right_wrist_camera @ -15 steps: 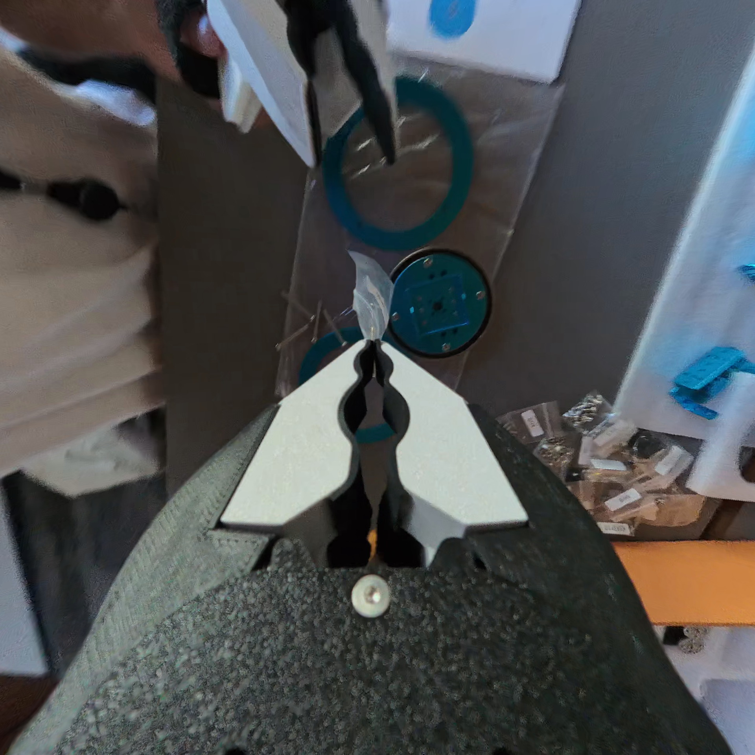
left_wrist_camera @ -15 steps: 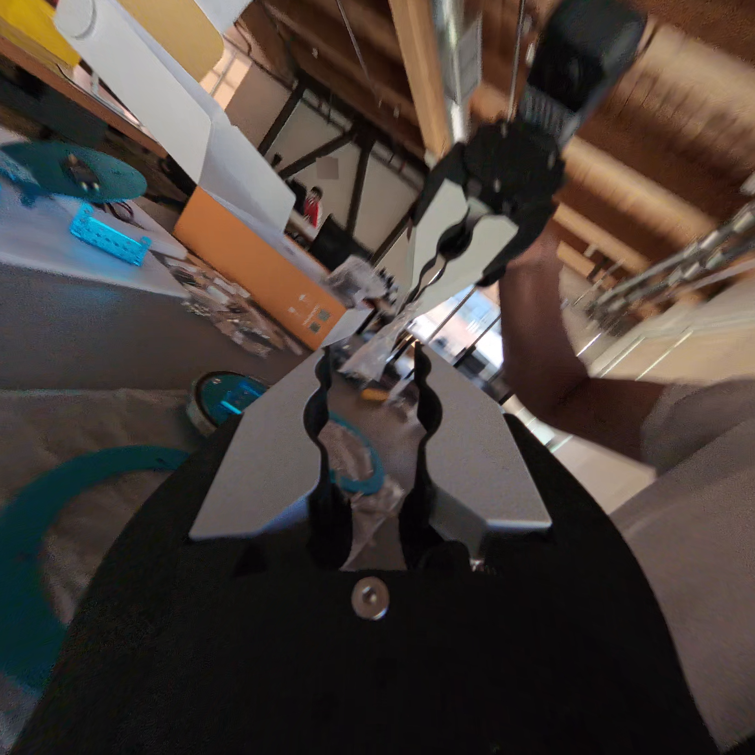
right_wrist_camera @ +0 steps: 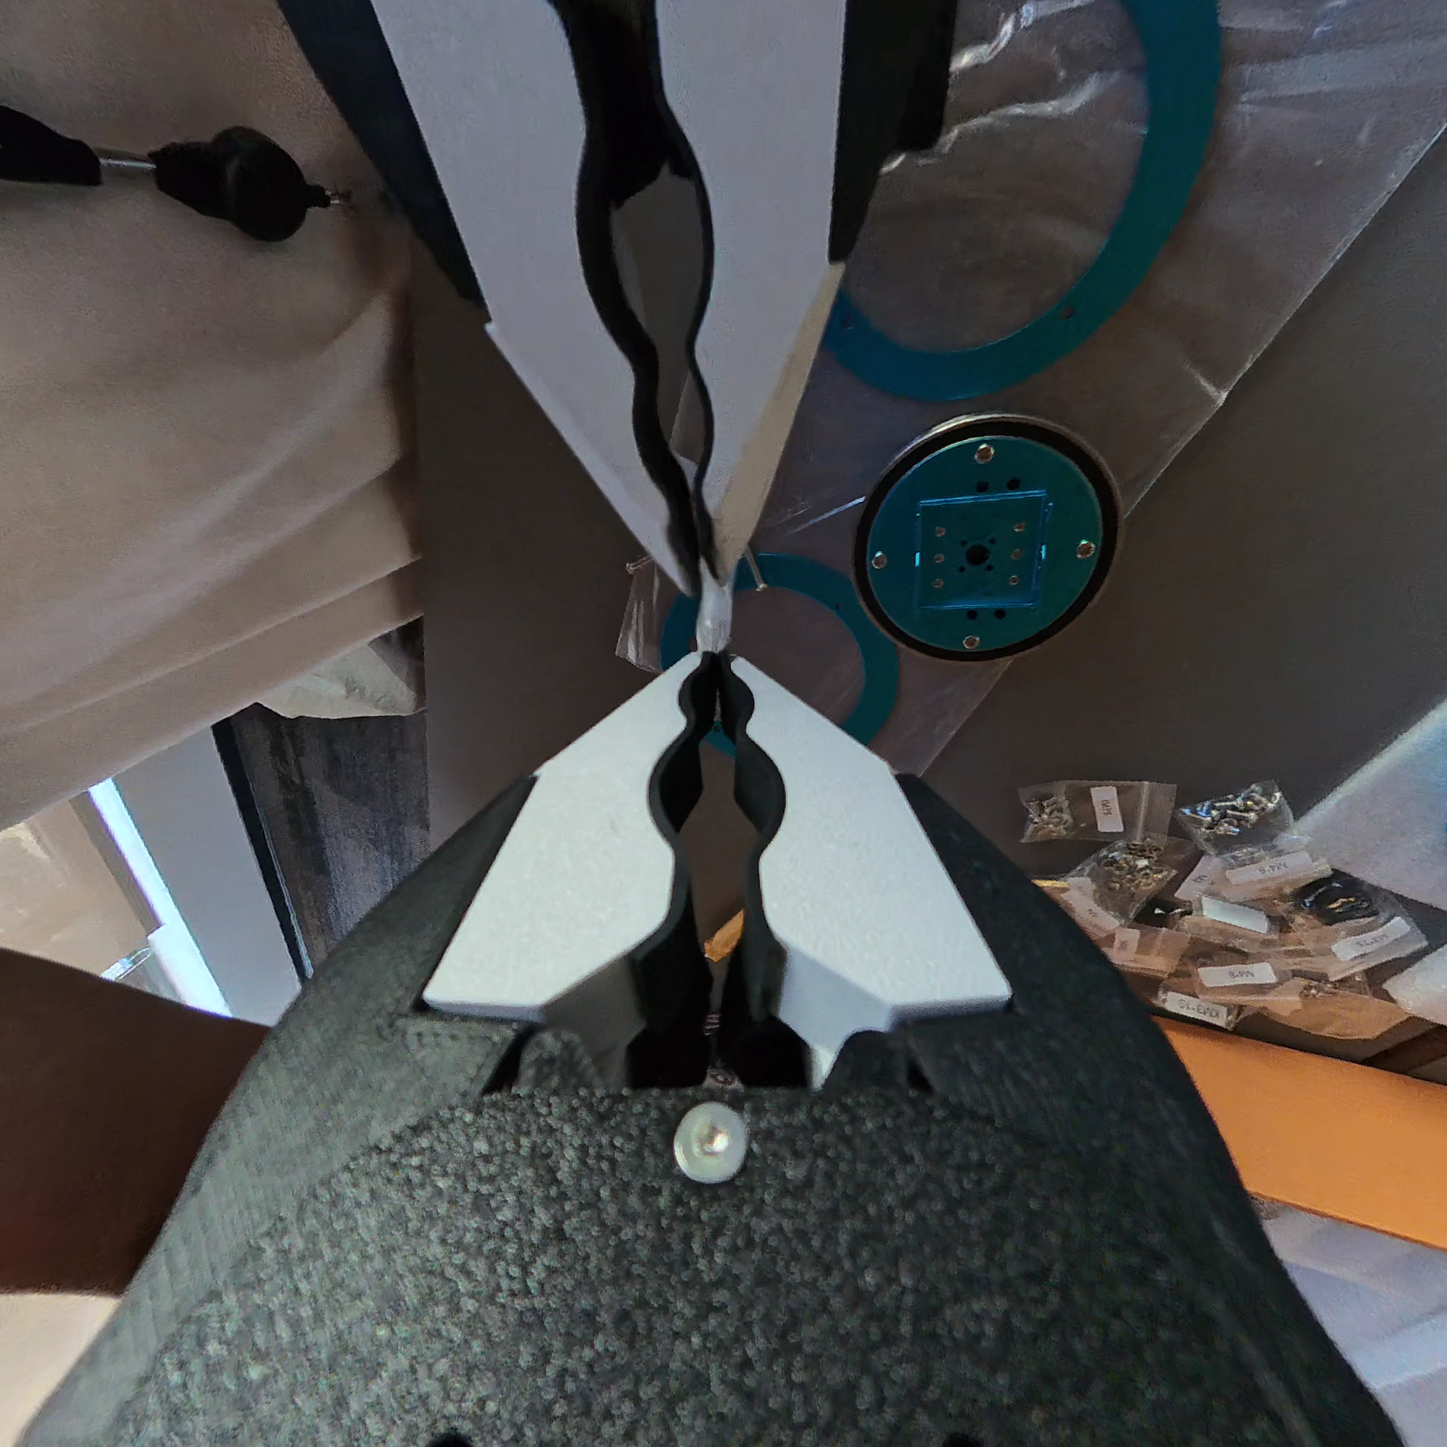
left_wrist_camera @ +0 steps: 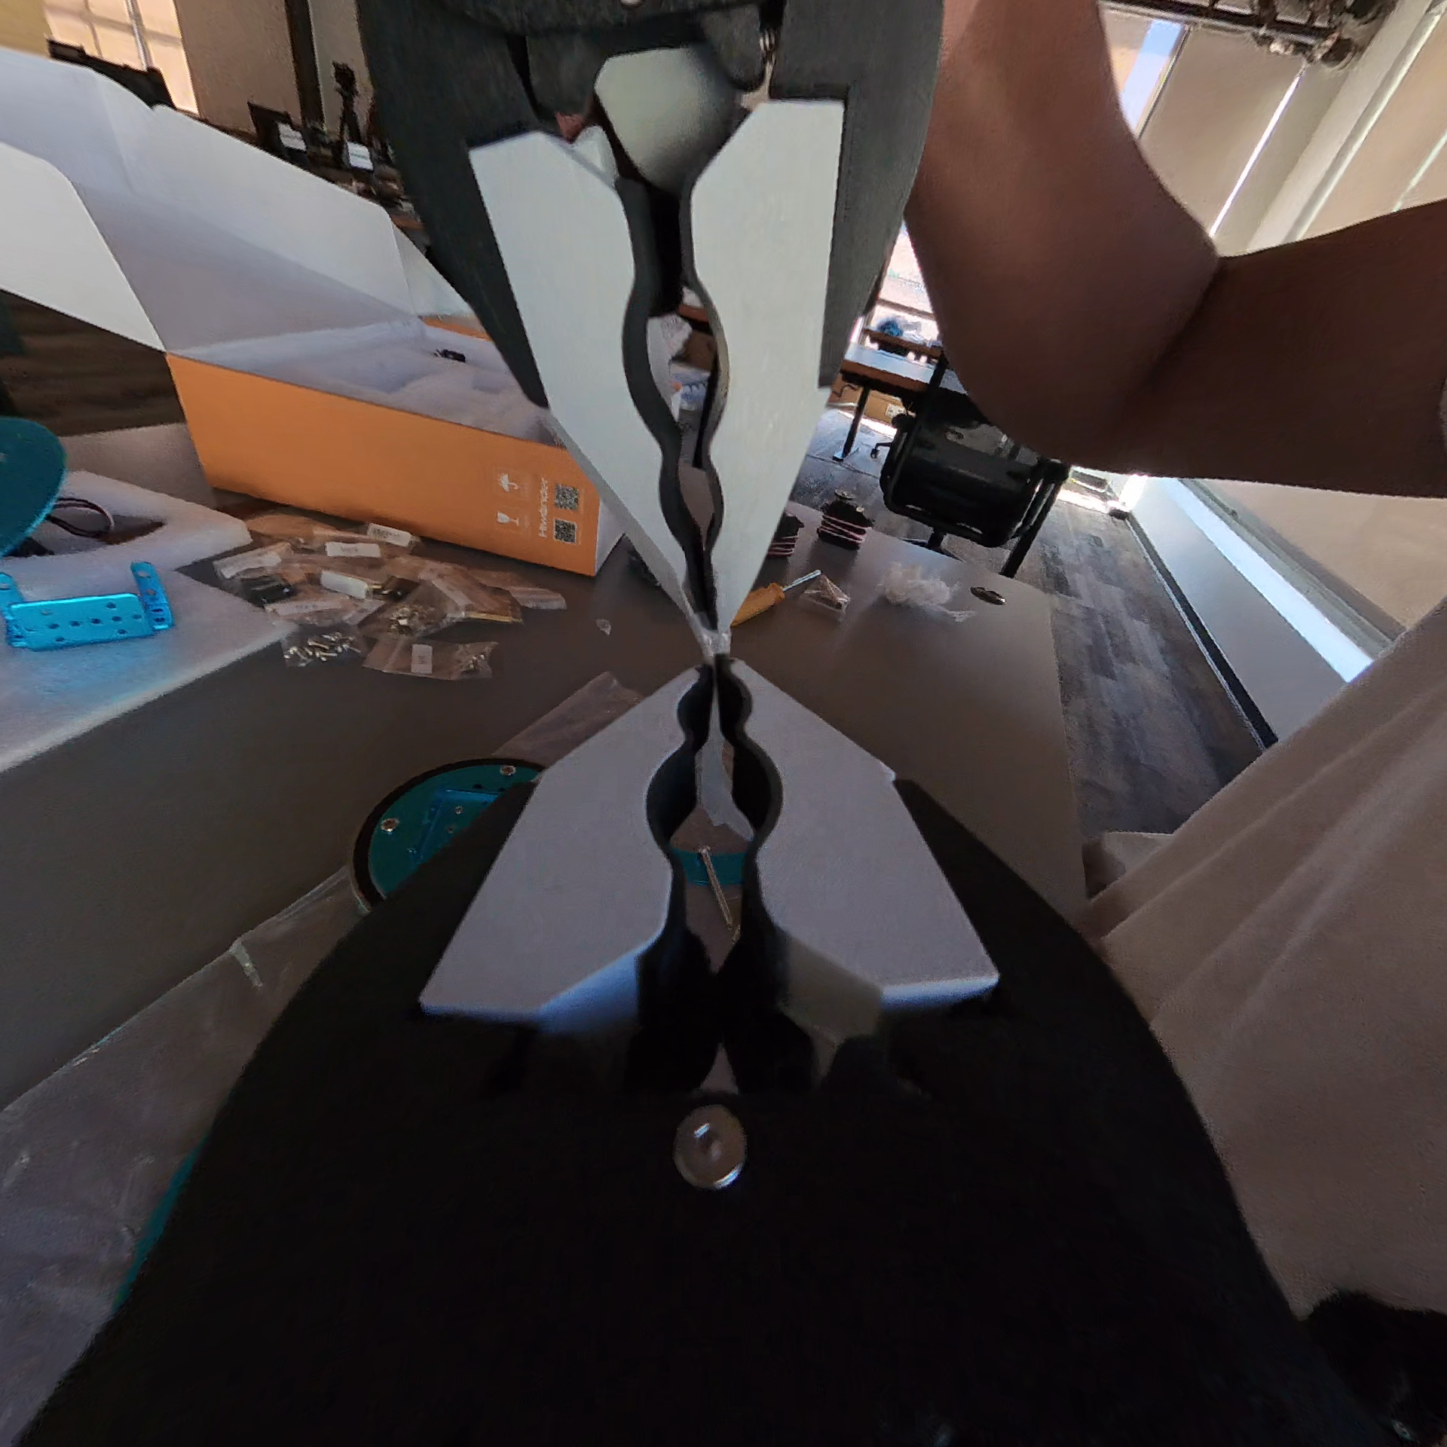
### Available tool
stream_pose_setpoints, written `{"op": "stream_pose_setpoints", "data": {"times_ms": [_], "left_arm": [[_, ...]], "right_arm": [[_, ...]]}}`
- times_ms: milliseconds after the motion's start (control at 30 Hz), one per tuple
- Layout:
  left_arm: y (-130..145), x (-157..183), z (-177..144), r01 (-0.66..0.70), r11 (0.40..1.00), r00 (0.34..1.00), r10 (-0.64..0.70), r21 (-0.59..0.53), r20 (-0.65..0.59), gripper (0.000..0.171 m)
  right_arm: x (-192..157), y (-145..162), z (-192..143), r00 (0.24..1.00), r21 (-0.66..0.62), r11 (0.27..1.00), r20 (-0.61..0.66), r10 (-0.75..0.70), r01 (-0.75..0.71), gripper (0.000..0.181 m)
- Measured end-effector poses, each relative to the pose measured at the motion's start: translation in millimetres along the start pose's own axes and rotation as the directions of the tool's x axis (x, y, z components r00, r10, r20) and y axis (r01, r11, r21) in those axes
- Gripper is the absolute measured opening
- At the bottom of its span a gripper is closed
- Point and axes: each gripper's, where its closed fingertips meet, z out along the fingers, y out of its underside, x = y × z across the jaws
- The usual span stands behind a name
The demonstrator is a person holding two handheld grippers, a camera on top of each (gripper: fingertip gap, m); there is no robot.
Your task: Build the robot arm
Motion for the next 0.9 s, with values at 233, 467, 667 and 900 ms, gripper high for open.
{"op": "stream_pose_setpoints", "data": {"times_ms": [233,467,667,900], "left_arm": [[-22.3,-3.9,-13.6,-0.005,0.989,1.000,0.002,0.146,0.016,0.000],[-54.5,-9.4,-48.8,0.107,0.917,0.994,-0.090,0.385,-0.061,0.000],[-53.6,-2.8,-50.8,0.097,0.922,0.993,-0.064,0.375,-0.099,0.000],[-52.5,5.0,-49.8,0.071,0.929,0.993,-0.030,0.364,-0.116,0.000]], "right_arm": [[3.7,-11.6,-31.7,0.994,0.258,0.965,-0.110,-0.020,0.048,0.011],[1.2,-11.8,-76.3,0.979,0.924,0.373,-0.146,0.144,0.083,0.016],[-7.5,-35.9,-57.2,0.999,0.999,0.035,0.001,0.049,-0.003,0.014],[-14.9,-40.2,-56.5,1.000,1.000,0.026,-0.006,0.027,0.005,0.004]]}}
